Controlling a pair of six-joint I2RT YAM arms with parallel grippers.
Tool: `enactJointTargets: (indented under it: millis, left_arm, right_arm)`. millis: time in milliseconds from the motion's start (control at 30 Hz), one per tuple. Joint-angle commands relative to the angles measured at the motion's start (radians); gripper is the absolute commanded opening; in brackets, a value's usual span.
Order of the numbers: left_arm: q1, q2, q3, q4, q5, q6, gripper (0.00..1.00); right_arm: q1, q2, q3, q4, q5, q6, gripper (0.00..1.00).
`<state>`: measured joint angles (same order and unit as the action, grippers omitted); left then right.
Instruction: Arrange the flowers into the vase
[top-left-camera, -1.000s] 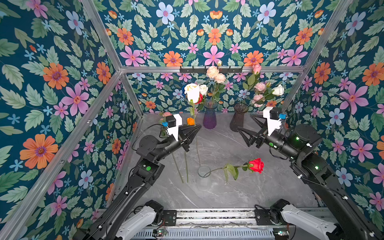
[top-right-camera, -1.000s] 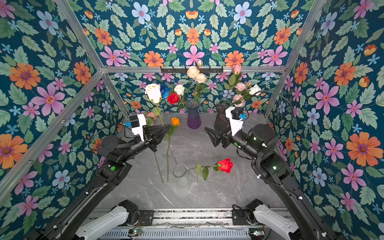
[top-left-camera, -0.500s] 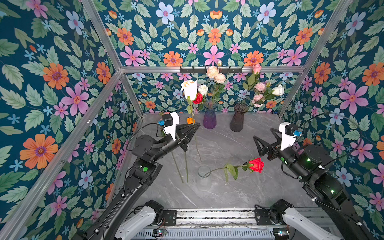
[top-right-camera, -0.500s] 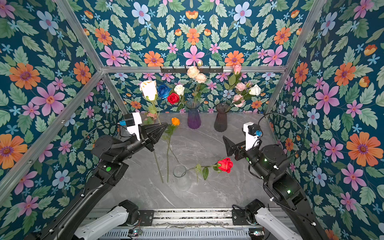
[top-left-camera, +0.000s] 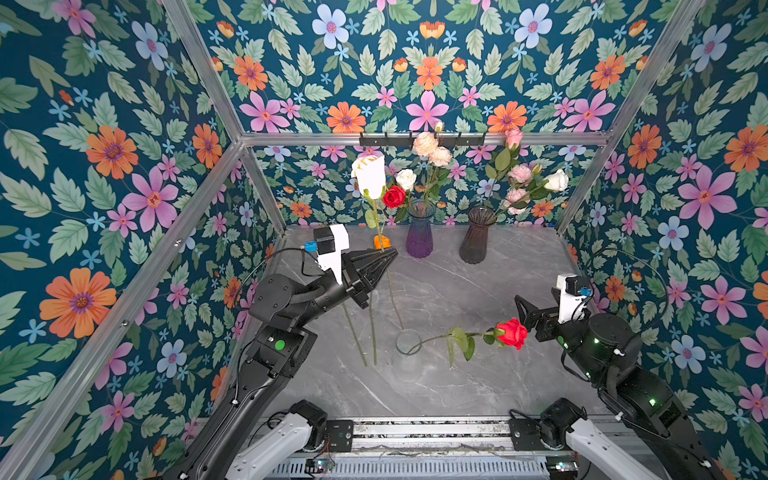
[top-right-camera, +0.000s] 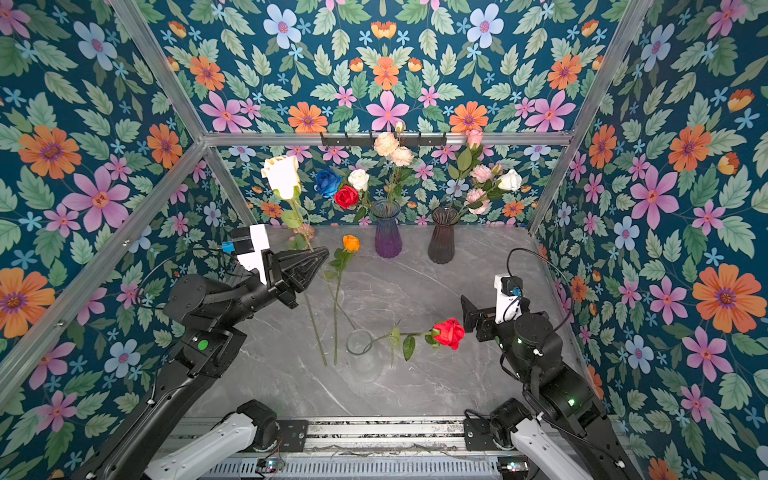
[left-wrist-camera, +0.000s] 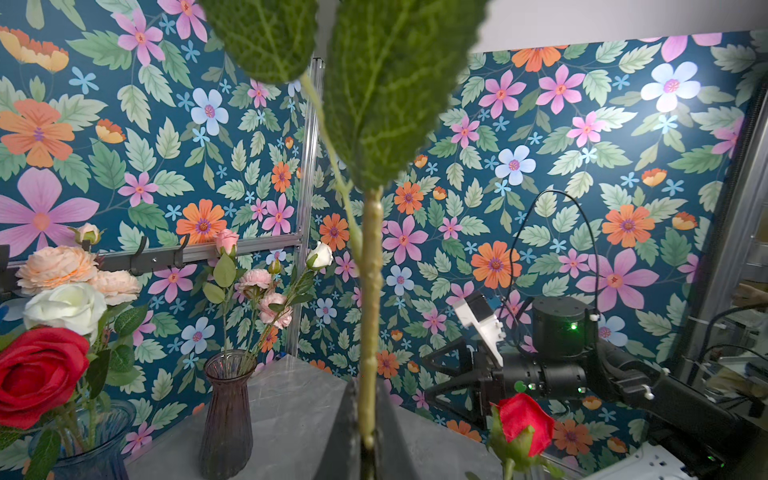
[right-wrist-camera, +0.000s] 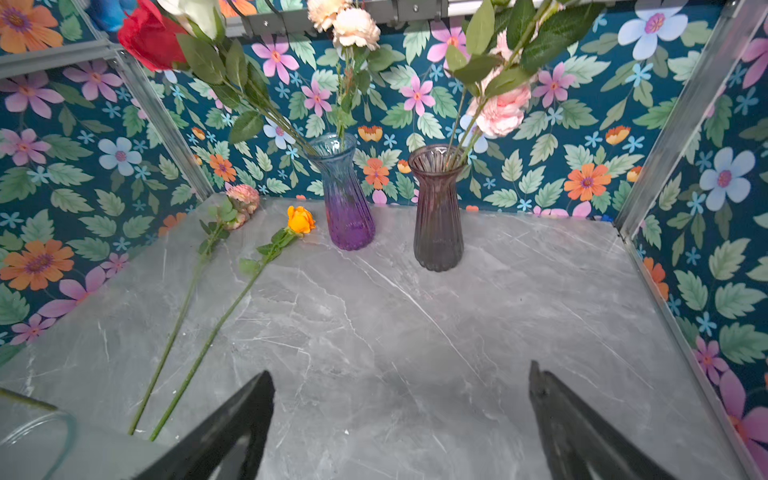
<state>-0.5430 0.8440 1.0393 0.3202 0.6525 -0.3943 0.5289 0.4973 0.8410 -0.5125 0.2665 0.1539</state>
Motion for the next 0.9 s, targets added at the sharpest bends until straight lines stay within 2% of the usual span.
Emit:
enactJointTargets:
  millis: [0,533,867]
  left_arm:
    - [-0.001,-0.011,-0.005,0.051,0.021,-0.059,0.00]
    - [-0.002,-0.056,-0.064,0.049,0.026,-0.098,0.00]
    - [-0.009,-0.048,-0.261,0.137,-0.006,-0.129,0.02]
  right_arm:
    - [0.000,-0.013,-0.050,-0.002,0.040,0.042,0.97]
    - [0.000,-0.038,-0.328,0.083,0.043,0.196,0.97]
    - [0.000,-0.094,-0.414,0.140,0.036,0.228,0.98]
